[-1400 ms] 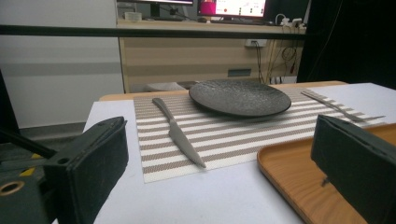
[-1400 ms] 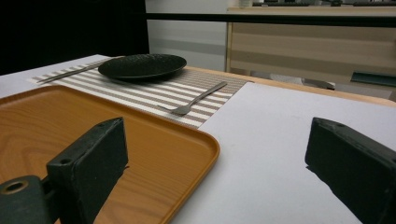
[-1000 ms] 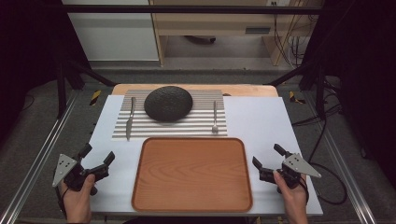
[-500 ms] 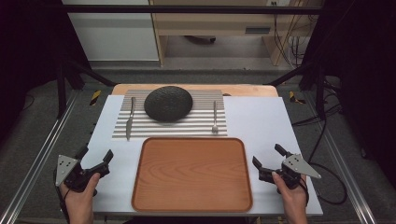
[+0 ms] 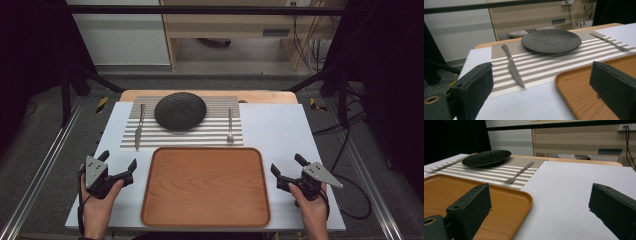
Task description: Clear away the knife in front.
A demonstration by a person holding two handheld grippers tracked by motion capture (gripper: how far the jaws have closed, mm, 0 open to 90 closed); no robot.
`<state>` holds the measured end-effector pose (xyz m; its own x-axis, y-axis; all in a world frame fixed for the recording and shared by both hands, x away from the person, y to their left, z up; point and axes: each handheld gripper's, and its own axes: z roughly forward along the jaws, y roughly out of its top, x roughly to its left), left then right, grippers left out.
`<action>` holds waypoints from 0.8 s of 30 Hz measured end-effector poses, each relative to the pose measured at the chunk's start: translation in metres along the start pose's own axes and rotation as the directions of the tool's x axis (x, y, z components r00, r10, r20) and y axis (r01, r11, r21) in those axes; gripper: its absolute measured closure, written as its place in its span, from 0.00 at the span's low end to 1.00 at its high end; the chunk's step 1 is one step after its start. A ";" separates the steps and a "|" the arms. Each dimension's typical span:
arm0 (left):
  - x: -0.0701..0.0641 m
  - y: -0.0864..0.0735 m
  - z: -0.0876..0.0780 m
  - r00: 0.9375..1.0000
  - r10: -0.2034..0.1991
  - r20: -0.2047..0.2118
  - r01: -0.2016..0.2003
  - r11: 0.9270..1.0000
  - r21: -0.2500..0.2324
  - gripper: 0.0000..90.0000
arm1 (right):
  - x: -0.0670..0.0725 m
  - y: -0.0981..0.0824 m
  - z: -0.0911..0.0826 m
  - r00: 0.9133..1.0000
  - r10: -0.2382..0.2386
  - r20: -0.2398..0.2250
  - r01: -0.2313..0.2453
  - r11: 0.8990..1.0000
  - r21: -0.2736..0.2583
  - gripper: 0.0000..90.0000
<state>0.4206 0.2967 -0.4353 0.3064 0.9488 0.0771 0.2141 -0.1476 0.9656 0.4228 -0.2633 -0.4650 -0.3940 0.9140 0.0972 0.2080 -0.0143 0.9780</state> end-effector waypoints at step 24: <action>0.000 0.054 0.052 0.994 -0.080 0.072 0.078 0.996 0.030 0.11 | 0.002 0.004 0.001 1.000 -0.006 0.000 0.006 0.998 0.069 0.07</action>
<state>0.4806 0.2744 -0.3957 0.3543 0.9349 -0.0187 0.2655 -0.0815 0.9607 0.4237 -0.2608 -0.4613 -0.3952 0.9141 0.0908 0.2671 0.0197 0.9635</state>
